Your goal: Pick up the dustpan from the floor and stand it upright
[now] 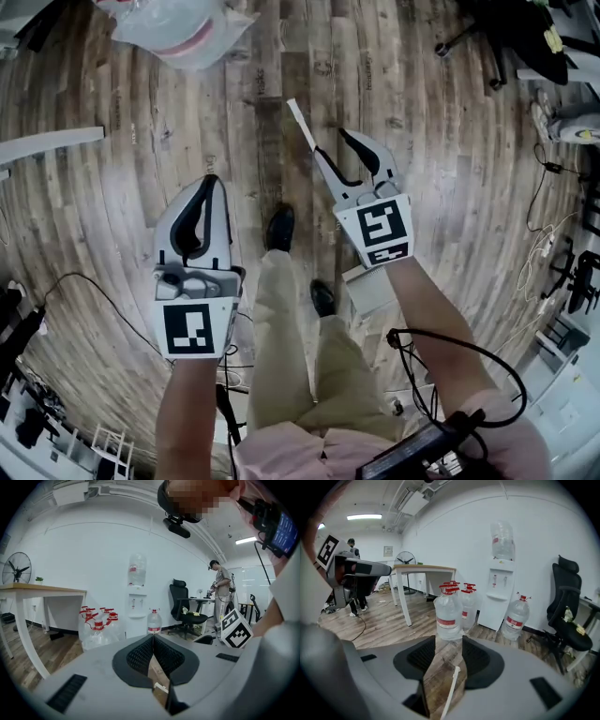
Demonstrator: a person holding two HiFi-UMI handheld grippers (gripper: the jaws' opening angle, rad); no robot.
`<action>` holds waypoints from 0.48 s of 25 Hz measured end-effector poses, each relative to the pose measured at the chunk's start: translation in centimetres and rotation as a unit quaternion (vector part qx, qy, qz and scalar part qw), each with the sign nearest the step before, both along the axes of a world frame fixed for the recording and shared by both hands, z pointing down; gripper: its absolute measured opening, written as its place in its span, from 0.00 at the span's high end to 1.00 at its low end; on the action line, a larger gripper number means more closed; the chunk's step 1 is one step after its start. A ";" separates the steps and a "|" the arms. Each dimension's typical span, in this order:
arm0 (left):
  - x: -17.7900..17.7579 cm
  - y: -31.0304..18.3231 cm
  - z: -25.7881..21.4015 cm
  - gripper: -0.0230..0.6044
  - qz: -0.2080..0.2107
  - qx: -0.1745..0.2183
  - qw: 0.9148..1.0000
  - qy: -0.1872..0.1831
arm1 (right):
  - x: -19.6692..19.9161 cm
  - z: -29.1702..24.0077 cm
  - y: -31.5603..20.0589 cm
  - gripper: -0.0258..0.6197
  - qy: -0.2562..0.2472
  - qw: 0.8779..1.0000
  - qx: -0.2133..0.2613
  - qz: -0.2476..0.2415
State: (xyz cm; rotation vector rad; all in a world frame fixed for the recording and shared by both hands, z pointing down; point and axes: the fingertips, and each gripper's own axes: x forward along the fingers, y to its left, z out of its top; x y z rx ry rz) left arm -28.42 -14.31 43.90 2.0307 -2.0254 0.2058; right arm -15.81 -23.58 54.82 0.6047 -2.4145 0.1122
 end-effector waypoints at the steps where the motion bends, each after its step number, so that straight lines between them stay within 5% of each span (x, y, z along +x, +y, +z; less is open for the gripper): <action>1: -0.1 -0.1 1.1 0.94 0.002 -0.005 1.000 0.003 | 0.0 1.3 0.0 0.68 0.004 1.000 -0.005 0.002; 12: -0.7 -2.1 10.9 0.94 0.017 -0.032 0.999 0.015 | 0.1 13.8 -1.4 0.69 0.041 0.998 -0.033 0.027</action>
